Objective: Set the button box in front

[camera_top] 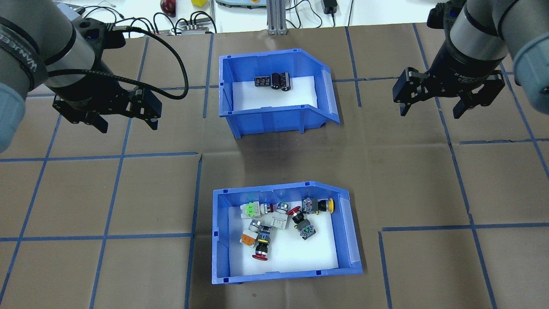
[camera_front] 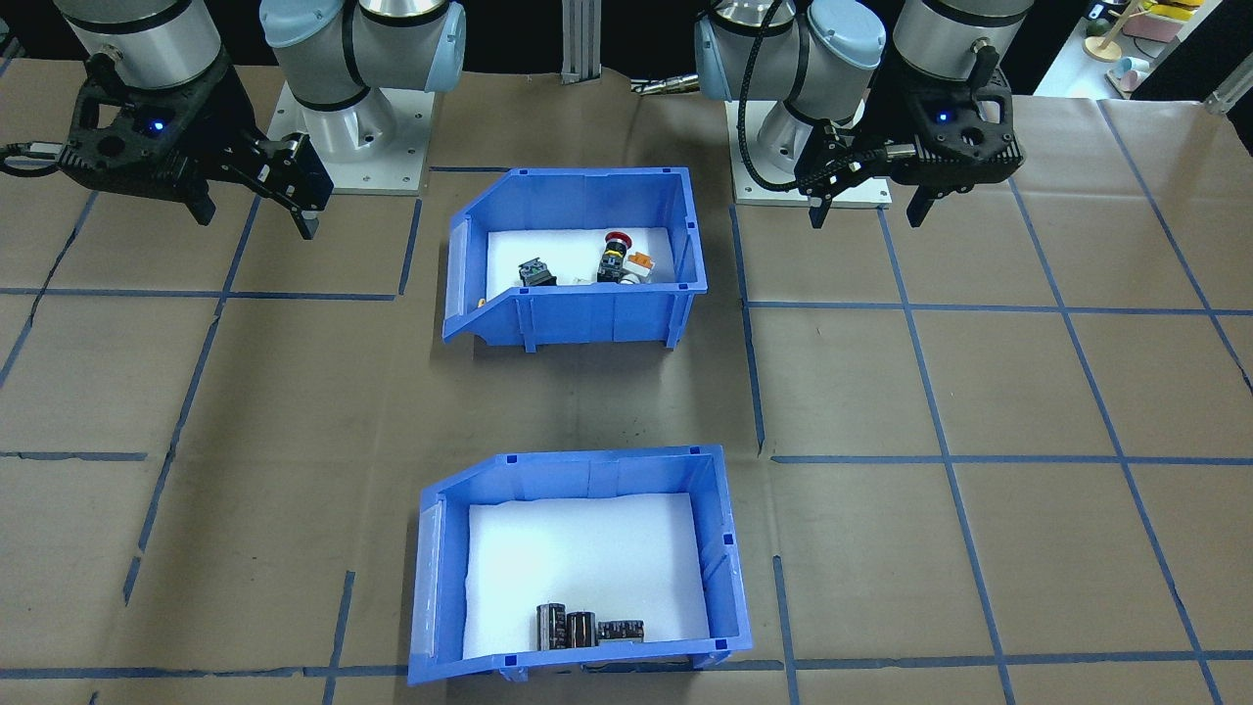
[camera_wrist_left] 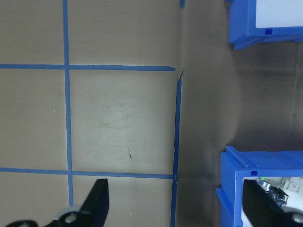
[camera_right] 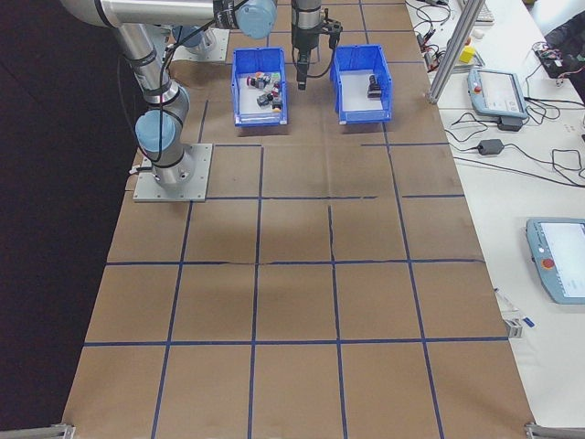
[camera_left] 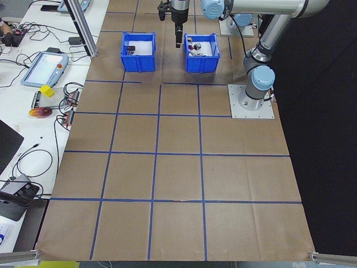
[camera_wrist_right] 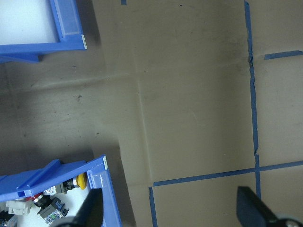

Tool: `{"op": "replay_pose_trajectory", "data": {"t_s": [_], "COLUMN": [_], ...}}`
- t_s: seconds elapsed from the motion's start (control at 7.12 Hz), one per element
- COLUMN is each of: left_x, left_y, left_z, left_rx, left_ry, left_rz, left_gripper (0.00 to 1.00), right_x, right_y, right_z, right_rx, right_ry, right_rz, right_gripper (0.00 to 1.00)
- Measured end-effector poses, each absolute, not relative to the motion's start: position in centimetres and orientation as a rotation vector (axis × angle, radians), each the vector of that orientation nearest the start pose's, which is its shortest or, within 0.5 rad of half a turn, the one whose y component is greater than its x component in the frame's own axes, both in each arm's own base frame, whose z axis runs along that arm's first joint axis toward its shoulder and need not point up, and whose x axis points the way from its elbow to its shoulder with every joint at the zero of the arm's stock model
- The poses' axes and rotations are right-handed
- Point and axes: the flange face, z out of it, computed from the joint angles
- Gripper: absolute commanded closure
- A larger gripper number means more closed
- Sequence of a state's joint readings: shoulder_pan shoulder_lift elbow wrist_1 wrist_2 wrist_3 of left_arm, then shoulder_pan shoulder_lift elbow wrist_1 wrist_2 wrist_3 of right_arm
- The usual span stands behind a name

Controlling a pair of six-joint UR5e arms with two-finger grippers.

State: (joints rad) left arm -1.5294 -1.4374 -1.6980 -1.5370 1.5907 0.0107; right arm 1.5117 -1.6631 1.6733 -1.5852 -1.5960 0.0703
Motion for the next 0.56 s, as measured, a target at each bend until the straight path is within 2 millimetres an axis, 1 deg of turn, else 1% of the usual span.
{"op": "replay_pose_trajectory", "data": {"t_s": [0.56], "left_x": [-11.31], "left_y": [-44.39], "left_z": [49.12], "left_rx": [-0.058], "left_ry": [3.120], "left_rz": [-0.064], "left_gripper": [0.01], "right_x": [10.40], "right_y": [-46.00], "right_z": [48.20], "right_rx": [0.199], "right_ry": [3.161], "right_rz": [-0.004], "right_gripper": [0.00]}}
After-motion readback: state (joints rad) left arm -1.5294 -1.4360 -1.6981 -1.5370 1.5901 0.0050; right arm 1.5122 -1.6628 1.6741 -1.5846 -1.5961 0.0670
